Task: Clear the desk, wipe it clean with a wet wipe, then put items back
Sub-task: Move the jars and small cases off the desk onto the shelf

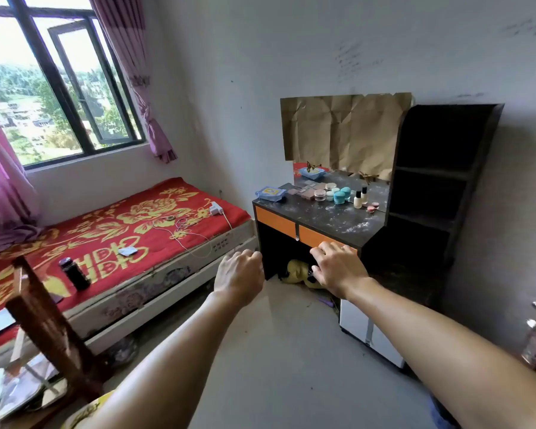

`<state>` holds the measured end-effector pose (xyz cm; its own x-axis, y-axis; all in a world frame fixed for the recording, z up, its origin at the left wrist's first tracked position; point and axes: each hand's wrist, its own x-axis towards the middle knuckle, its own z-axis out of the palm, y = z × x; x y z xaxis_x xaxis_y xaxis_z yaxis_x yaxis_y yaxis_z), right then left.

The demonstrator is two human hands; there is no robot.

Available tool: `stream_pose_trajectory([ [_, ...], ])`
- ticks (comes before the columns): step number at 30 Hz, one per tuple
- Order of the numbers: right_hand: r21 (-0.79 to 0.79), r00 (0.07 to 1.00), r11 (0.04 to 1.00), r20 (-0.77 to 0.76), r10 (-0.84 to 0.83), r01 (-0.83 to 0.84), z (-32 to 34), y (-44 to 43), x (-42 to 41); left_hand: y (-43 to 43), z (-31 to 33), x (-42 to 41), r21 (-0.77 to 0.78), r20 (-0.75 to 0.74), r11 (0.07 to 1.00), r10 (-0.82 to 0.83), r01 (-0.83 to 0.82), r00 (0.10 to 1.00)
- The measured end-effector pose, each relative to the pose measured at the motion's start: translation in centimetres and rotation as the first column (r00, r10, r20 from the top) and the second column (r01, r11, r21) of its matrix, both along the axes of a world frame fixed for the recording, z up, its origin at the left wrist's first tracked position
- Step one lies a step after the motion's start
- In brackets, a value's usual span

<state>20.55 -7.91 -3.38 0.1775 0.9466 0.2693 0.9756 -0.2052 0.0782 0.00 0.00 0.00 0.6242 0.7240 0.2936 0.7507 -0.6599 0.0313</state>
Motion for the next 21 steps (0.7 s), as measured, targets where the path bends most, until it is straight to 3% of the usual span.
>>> stream_pose_trajectory([
  [12, -0.057, 1.000, 0.998, 0.017, 0.019, -0.018, -3.7, 15.5, 8.4, 16.6, -6.1, 7.7, -0.002, -0.042, 0.999, -0.032, 0.032, 0.999],
  [21, -0.096, 0.991, 0.987, -0.021, -0.133, 0.131, -5.4, 27.7, 16.1, 31.7, -7.4, 16.9, -0.025, -0.084, 0.979, -0.202, 0.201, 0.976],
])
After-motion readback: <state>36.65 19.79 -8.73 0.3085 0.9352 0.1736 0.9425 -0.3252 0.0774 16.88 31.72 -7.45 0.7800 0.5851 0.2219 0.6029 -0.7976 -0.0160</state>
